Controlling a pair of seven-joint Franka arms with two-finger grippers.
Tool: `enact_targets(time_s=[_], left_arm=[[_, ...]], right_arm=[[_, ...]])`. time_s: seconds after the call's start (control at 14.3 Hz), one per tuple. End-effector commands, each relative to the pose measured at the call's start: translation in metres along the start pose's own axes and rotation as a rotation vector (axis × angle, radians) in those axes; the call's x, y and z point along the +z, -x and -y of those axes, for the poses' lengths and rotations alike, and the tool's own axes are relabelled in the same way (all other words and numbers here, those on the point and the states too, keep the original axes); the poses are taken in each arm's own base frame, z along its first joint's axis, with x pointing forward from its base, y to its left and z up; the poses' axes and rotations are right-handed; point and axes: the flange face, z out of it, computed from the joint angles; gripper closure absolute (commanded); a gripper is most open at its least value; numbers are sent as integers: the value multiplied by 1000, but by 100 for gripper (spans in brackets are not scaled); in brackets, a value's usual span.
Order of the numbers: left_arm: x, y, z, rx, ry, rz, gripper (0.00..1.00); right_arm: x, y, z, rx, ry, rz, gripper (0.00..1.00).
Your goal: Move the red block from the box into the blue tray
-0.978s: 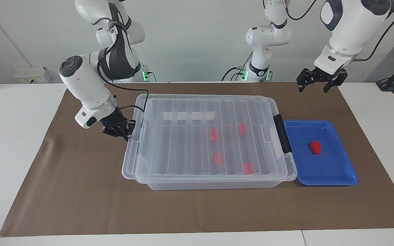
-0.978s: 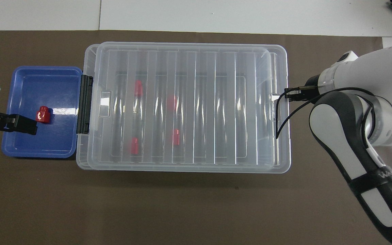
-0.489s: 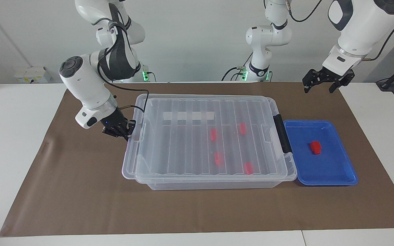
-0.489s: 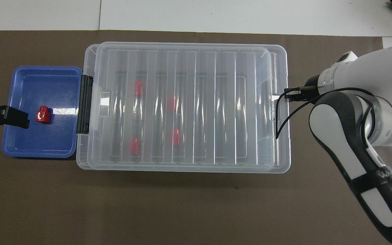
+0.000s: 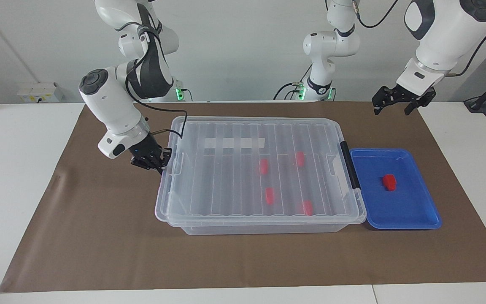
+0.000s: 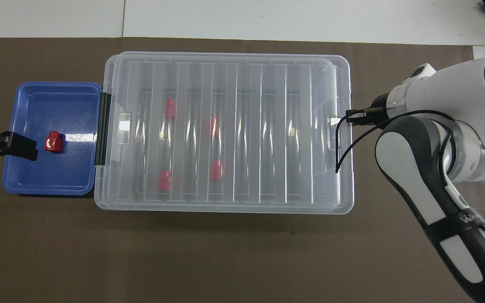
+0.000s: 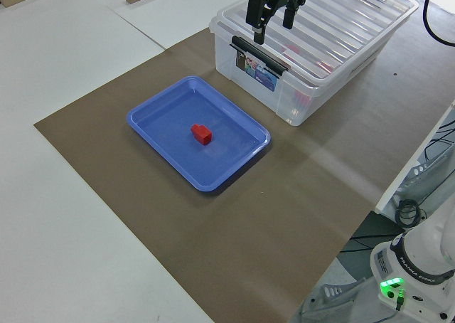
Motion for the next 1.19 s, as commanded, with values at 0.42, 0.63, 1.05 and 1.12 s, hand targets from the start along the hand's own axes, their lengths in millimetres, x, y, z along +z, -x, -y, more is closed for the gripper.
enact_targets(time_s=[0.42, 0.63, 1.05, 1.12], left_arm=[[-24, 9, -7, -21, 10, -39, 0], [-23, 9, -7, -19, 10, -39, 0], [-23, 10, -8, -14, 11, -44, 0], [-25, 9, -6, -18, 11, -54, 0]], right_arm=[[-25, 4, -20, -18, 83, -19, 1], [-63, 9, -35, -4, 165, -25, 0], [-151, 19, -49, 144, 239, 46, 0], [-165, 23, -52, 153, 239, 65, 0]])
